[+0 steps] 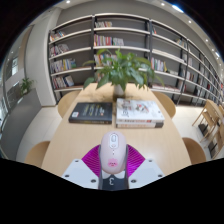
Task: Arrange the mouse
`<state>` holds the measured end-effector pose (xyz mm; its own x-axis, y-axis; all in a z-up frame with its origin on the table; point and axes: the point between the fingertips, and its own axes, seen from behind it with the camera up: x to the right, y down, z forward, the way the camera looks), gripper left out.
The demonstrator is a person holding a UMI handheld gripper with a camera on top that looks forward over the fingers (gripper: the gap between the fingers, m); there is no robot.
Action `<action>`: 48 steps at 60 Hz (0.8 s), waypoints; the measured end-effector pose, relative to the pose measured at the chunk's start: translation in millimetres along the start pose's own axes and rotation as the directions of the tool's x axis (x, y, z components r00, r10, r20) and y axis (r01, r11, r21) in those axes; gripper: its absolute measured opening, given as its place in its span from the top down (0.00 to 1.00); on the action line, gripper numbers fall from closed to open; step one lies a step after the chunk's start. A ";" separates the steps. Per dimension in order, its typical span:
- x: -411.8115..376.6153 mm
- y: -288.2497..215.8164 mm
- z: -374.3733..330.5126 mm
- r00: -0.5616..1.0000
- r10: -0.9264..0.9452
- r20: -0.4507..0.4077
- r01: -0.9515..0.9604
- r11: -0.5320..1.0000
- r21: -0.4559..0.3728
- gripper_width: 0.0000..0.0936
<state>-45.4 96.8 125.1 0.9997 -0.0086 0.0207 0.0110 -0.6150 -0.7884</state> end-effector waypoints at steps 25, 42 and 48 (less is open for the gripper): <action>1.3 138.0 49.7 0.999 0.012 0.045 -0.003 0.981 -0.193 0.55; -12.4 87.0 9.1 0.997 -0.058 0.059 0.066 0.987 -0.145 0.18; -20.6 52.6 -34.7 0.996 -0.066 0.052 0.070 0.993 -0.090 0.18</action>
<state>-66.0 37.3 104.6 0.9965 0.0726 0.0409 0.0796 -0.6827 -0.7263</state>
